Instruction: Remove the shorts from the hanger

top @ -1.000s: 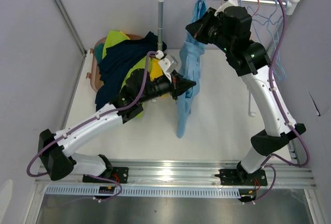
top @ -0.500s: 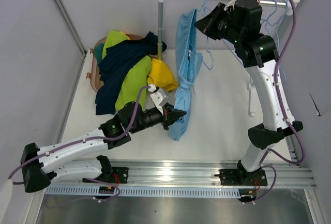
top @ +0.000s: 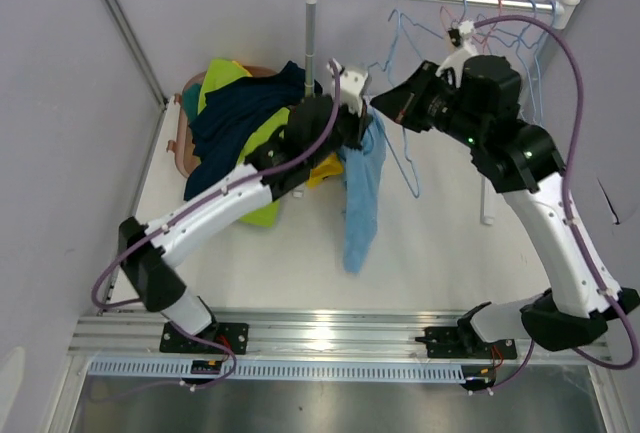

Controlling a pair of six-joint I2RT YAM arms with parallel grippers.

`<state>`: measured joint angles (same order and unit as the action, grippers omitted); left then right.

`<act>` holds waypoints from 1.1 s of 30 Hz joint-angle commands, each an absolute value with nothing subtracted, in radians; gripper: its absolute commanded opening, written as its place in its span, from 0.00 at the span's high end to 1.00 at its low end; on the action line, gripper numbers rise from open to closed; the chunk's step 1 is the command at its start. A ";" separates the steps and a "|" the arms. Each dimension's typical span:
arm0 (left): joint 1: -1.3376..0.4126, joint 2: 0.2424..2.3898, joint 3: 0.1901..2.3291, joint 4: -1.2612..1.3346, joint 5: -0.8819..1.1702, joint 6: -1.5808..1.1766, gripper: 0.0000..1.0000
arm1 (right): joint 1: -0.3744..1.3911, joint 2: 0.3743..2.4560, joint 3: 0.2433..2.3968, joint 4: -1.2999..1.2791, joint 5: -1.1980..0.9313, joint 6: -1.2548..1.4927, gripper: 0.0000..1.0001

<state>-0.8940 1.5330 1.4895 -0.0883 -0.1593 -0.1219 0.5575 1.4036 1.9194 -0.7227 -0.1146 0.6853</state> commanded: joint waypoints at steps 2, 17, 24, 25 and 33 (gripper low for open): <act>-0.819 1.621 1.785 -0.254 -0.259 -0.060 1.00 | 0.558 1.313 1.940 -0.678 -0.086 0.680 1.00; -0.541 1.420 2.035 -0.532 -0.361 0.049 1.00 | 0.276 1.664 2.359 -0.735 -0.238 0.618 1.00; -0.259 1.747 2.531 -0.586 -0.186 -0.032 1.00 | 0.256 1.727 2.352 -0.693 -0.256 0.624 1.00; -0.241 1.771 2.549 -0.563 -0.132 -0.035 1.00 | 0.253 1.735 2.355 -0.693 -0.259 0.620 1.00; -0.115 2.020 2.554 -0.348 -0.112 -0.125 0.92 | 0.232 1.781 2.362 -0.690 -0.275 0.607 1.00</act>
<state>-0.1585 1.9583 2.5233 -0.4442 -0.1593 -0.0441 0.2390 1.7679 2.3234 -0.7403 -0.2527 0.6270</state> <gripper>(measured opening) 0.057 0.044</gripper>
